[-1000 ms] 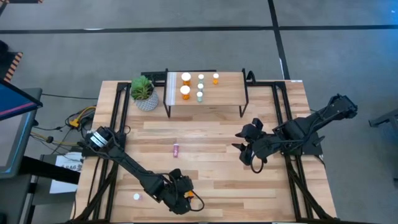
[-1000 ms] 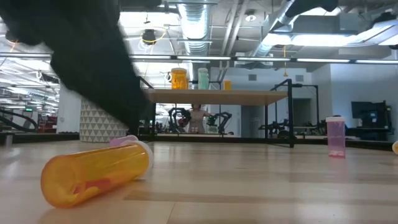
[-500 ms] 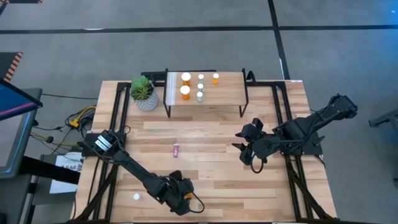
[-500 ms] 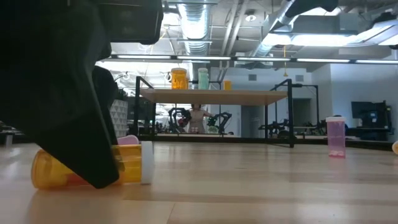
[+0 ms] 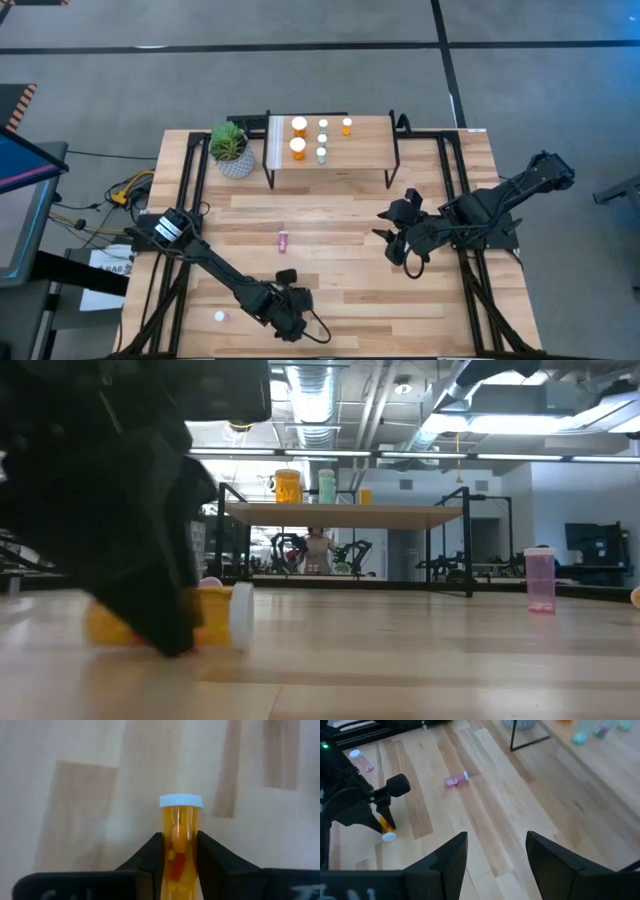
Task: Pick and place medicine bottles onto shelf by color
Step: Put the small orange pill bottle on the shelf aligned with the other small orange pill bottle
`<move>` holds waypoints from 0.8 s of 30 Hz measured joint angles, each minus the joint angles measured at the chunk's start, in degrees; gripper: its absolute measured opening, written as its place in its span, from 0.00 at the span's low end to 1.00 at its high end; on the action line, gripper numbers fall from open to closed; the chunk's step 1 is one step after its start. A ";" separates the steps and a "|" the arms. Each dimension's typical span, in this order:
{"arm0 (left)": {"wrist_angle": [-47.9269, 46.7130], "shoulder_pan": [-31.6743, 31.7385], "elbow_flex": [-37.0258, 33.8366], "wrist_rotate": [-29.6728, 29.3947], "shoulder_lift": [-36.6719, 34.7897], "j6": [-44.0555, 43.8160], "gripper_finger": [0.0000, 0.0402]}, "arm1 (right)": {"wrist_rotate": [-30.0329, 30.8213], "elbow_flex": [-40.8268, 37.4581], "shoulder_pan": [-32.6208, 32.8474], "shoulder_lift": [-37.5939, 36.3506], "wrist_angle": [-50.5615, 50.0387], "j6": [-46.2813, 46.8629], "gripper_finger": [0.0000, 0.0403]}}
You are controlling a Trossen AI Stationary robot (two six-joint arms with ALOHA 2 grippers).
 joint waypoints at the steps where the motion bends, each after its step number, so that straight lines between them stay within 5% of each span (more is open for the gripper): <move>1: -0.58 0.00 0.11 -1.59 -0.42 1.42 0.15 | 0.69 0.00 0.34 0.00 0.44 -0.50 0.55; 8: 2.21 -1.33 -1.52 -17.67 -10.35 10.54 0.22 | 7.98 -0.27 4.89 0.15 3.30 -3.27 0.55; 12: 12.88 -2.12 -7.47 -19.90 -17.09 16.07 0.23 | 16.12 -5.18 9.17 0.54 10.18 -5.51 0.55; 17: 41.35 -1.26 -20.16 -12.40 -24.81 27.61 0.21 | 17.26 -13.78 11.73 0.26 23.38 -7.26 0.55; 24: 79.27 4.40 -33.16 3.23 -30.32 38.51 0.22 | 16.47 -25.02 13.42 0.17 59.48 -23.87 0.55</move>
